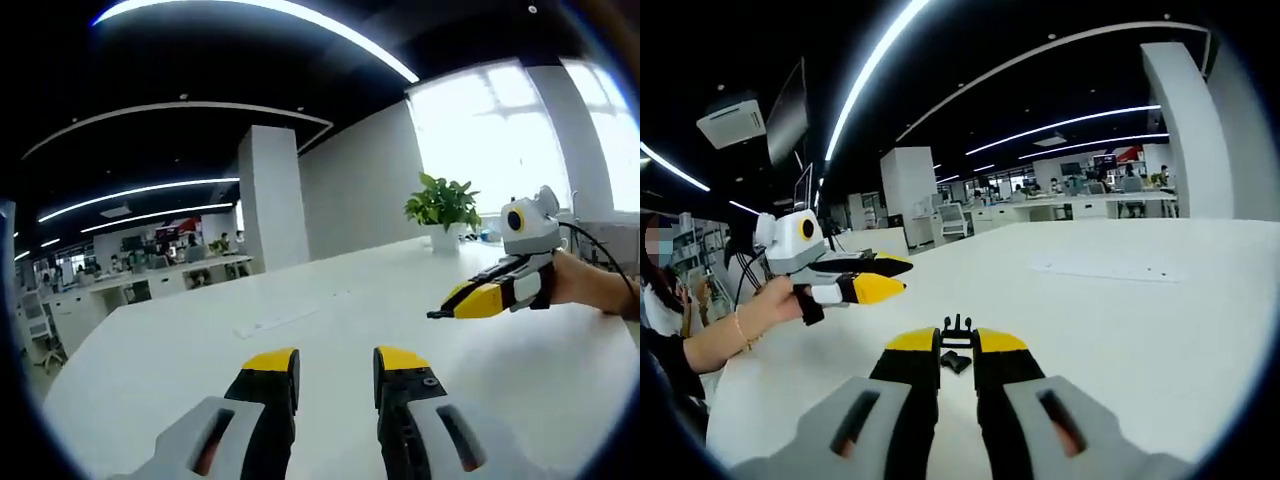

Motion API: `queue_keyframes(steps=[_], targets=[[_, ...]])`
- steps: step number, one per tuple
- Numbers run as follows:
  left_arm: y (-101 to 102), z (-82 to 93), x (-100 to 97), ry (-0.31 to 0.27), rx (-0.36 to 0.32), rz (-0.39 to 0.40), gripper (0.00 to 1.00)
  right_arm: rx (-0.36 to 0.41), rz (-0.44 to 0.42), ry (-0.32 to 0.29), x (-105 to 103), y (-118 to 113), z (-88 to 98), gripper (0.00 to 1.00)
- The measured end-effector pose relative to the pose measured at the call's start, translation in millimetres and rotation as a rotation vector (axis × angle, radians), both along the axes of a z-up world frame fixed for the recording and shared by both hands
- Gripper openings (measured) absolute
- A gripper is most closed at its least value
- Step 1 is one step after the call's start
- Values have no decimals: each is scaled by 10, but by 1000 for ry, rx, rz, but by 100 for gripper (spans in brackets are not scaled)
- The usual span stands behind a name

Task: Snap the two parts of the plastic buckle together until the buckle closes and remains connected.

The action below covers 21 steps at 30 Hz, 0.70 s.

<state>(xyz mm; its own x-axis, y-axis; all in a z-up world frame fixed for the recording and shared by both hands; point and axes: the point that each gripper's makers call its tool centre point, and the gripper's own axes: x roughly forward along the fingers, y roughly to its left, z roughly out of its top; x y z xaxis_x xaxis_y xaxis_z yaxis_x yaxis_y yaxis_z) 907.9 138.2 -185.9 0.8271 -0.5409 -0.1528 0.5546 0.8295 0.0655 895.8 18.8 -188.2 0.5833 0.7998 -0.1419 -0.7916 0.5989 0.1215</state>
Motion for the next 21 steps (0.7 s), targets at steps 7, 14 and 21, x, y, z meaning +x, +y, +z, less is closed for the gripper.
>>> queue_keyframes(steps=[7, 14, 21], targets=[[2, -209, -24, 36, 42, -12, 30, -4, -4, 4, 22, -3, -11, 13], [-114, -285, -32, 65, 19, -62, 30, -3, -12, 4, 43, -23, -4, 13], [-263, -364, -28, 92, 30, -107, 30, 9, -28, 12, 75, -78, 10, 13]])
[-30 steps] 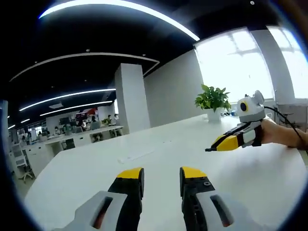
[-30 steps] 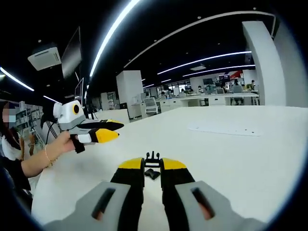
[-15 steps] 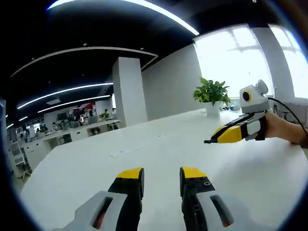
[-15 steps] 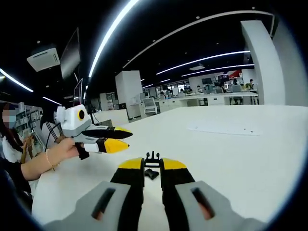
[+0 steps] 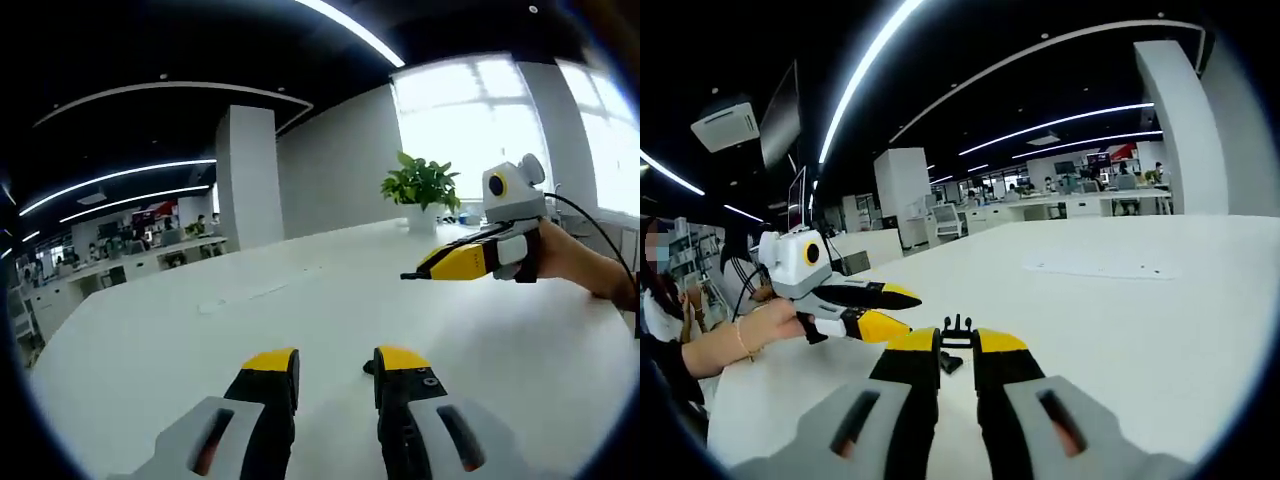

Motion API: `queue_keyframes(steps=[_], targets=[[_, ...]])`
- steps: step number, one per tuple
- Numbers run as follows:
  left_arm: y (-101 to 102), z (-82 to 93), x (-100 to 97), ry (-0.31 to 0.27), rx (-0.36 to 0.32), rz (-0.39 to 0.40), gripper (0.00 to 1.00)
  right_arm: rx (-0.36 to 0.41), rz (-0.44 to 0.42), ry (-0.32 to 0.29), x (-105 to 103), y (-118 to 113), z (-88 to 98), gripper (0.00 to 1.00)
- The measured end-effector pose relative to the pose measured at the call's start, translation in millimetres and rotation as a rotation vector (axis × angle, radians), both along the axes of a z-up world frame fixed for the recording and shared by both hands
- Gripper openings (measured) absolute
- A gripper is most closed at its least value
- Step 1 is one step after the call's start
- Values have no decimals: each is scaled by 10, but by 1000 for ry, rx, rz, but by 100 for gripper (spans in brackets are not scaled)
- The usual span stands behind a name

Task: Snap the two parts of the plastic buckle together until the buckle closes and remains connected.

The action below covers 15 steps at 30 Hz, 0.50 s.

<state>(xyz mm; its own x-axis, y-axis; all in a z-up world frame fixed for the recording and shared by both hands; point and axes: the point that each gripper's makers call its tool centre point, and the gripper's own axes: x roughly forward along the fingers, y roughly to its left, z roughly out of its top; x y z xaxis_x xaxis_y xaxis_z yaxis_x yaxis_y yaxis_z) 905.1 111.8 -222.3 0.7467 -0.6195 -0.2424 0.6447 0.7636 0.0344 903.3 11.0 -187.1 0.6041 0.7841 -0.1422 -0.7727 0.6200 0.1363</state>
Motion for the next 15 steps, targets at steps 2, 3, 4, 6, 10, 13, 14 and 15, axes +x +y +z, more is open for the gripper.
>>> queue_keyframes(steps=[2, 3, 4, 6, 10, 13, 14, 15], targets=[[-36, -28, 3, 8, 8, -12, 30, 6, -3, 1, -1, -13, 9, 13], [-56, -46, 3, 11, 15, -22, 30, 8, -5, 2, 4, -19, 13, 13], [-80, -65, 1, 16, 21, -33, 30, 10, -7, 3, 8, -25, 15, 13], [-121, -108, 11, 30, 28, -45, 30, 12, -11, 6, 16, -37, 16, 13], [-232, -197, -52, 53, 47, -71, 29, 16, -17, 13, 23, -57, 14, 13], [-308, -205, -68, 55, 59, -92, 29, 24, -19, 20, 20, -65, 17, 13], [-339, -210, -93, 55, 60, -101, 29, 26, -20, 22, 20, -68, 17, 13], [-368, -218, -109, 57, 61, -110, 29, 28, -21, 25, 27, -71, 17, 13]])
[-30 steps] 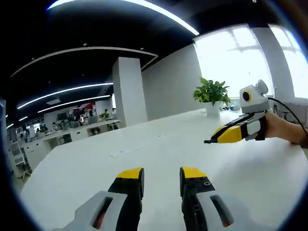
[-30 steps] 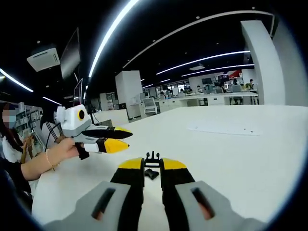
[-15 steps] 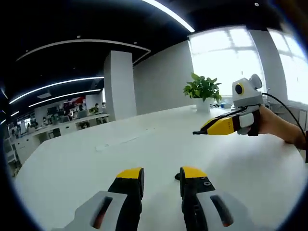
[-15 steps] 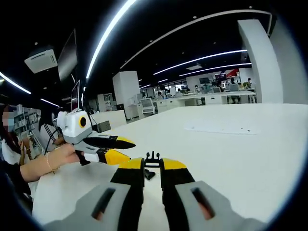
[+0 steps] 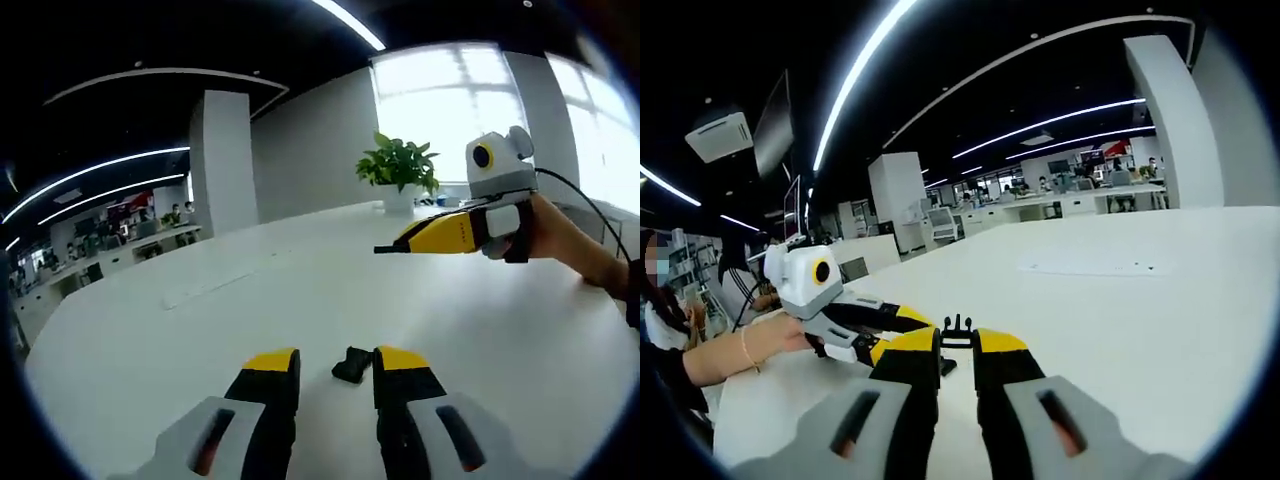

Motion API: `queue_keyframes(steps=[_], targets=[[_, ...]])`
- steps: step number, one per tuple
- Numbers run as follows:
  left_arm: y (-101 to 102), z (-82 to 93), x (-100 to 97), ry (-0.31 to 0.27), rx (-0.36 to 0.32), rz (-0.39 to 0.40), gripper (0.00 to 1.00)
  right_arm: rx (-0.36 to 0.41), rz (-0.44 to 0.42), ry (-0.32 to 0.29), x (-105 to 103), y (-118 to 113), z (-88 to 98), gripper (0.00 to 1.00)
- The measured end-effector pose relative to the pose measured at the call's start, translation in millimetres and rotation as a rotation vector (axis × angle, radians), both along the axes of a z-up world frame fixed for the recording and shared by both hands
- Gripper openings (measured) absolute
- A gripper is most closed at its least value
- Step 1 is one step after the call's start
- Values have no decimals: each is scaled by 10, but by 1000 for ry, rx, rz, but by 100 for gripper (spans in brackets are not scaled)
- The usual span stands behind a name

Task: Snap the two parts of the plastic buckle together until the buckle closes and remains connected.

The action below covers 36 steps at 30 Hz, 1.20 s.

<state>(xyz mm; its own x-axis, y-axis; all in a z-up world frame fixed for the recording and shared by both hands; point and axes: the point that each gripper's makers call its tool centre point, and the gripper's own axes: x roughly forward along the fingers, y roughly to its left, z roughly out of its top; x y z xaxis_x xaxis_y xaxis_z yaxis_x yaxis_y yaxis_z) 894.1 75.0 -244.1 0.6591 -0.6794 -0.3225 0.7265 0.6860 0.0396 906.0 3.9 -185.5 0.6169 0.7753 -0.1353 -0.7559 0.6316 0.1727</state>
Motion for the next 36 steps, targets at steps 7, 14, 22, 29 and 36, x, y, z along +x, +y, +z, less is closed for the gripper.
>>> queue_keyframes(steps=[7, 14, 22, 29, 36], targets=[[-74, -70, 39, 26, 31, -21, 25, 15, -4, 20, 20, -18, -9, 13], [-77, -138, -31, 49, 43, -26, 22, 35, -2, 44, 12, -11, -26, 13], [-93, -185, -54, 64, 52, -40, 18, 52, -8, 67, 15, -18, -45, 13], [-73, -179, -17, 65, 47, -37, 14, 57, -7, 84, 35, -10, -53, 13], [-56, -165, 1, 60, 46, -34, 14, 57, -6, 87, 32, -11, -40, 13]])
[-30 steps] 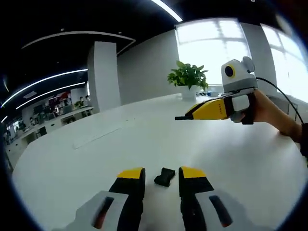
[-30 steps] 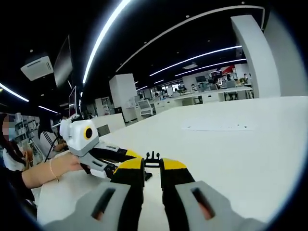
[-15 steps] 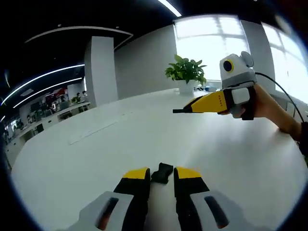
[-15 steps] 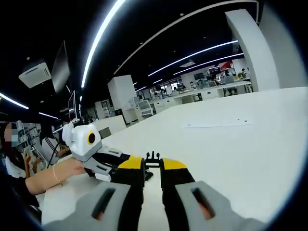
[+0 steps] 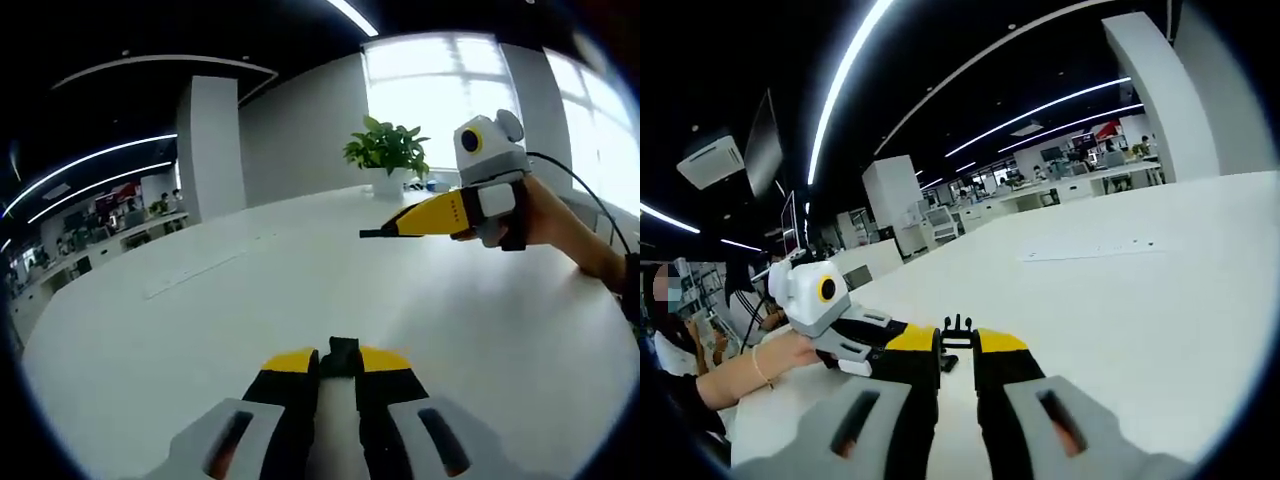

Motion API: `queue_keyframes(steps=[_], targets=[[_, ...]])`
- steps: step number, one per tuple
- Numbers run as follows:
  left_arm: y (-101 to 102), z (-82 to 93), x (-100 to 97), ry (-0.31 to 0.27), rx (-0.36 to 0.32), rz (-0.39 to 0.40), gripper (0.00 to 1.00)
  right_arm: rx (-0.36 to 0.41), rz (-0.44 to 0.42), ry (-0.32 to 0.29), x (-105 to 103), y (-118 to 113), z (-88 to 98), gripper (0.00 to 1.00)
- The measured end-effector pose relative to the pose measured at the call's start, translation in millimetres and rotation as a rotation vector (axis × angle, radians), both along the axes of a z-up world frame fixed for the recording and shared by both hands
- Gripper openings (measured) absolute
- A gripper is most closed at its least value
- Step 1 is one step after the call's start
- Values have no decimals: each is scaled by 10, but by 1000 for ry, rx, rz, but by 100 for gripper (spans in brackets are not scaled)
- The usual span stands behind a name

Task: Snap the two parts of the plastic buckle together until the buckle closes and remains connected.

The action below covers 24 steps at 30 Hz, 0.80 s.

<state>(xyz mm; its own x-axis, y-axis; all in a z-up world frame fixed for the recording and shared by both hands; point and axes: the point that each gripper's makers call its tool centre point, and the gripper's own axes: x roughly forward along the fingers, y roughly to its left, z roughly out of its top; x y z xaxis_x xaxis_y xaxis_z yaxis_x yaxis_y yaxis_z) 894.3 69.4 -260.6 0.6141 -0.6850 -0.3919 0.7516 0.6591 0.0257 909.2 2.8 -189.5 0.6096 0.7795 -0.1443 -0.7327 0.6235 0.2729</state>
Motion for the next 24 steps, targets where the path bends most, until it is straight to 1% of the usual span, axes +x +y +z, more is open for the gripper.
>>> queue_keyframes(steps=[6, 11, 14, 16, 18, 20, 24], targets=[[85, 18, -11, -11, 16, 4, 14, -6, 4, 5, -2, -5, -4, 13], [218, 58, -55, -15, 21, 0, 14, -21, 15, 4, -31, 17, -16, 13], [313, 101, -96, -31, 50, -5, 14, -37, 18, 1, -41, 25, -30, 13], [374, 122, -136, -35, 56, -7, 14, -41, 20, 1, -44, 27, -33, 13], [407, 147, -173, -19, 25, -26, 14, -41, 22, 3, -46, 28, -39, 13], [448, 155, -209, -6, 15, -33, 14, -49, 26, 10, -55, 34, -65, 13], [496, 71, -274, 20, 50, -60, 14, -61, 29, 14, -56, 42, -90, 13]])
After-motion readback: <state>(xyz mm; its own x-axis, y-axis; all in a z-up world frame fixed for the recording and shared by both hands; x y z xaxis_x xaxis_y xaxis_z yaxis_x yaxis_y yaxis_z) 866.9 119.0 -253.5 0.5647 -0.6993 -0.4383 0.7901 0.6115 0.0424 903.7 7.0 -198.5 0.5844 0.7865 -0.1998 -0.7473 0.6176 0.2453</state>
